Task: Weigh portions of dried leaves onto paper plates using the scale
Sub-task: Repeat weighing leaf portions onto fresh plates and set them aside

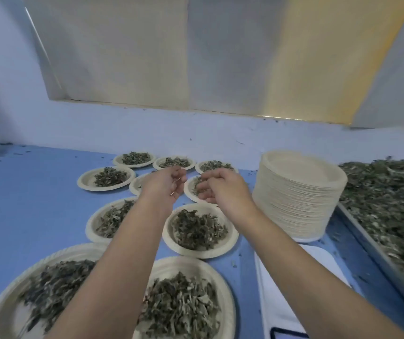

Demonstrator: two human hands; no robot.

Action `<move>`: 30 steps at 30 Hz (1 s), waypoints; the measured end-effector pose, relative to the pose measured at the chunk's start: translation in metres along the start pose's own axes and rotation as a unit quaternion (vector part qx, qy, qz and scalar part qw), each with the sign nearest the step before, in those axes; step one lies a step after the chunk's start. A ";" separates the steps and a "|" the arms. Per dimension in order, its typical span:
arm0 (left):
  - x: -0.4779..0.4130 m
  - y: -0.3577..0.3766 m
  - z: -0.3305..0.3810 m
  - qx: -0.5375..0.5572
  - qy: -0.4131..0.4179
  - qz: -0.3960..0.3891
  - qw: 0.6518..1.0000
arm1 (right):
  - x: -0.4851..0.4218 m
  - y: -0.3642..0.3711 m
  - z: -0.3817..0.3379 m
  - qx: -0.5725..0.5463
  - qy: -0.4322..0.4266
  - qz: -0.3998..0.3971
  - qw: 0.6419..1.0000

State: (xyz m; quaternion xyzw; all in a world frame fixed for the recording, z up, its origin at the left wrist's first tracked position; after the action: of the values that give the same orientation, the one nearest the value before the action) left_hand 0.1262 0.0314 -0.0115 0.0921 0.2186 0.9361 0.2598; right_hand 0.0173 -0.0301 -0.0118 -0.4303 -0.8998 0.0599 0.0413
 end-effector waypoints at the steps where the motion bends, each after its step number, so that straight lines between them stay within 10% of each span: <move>1: 0.011 0.010 -0.004 0.010 0.004 -0.012 1.000 | 0.004 -0.011 0.000 0.007 -0.018 0.013 1.000; 7: 0.066 0.052 -0.022 0.063 0.015 -0.058 0.996 | 0.025 -0.078 0.000 0.089 -0.172 0.125 0.973; 13: 0.089 0.064 -0.035 0.068 0.007 -0.067 0.995 | 0.026 -0.128 0.002 0.332 -0.244 0.308 0.858; 30: 0.096 0.072 -0.042 0.039 -0.002 -0.077 0.996 | 0.010 -0.139 0.008 0.511 -0.159 0.226 0.814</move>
State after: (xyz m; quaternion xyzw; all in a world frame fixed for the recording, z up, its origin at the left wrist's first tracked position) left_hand 0.0001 0.0113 -0.0103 0.0867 0.2611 0.9038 0.3277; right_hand -0.0970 -0.1095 0.0001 -0.5229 -0.6111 0.5862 0.0970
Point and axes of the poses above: each hand's wrist, its own x-axis away from the middle knuckle, its own y-axis out of the palm, z = x × y, the point moved 1 cm from there along -x, towards the middle knuckle, and after that the axes turned 10 degrees about y, right-handed, at the moved point
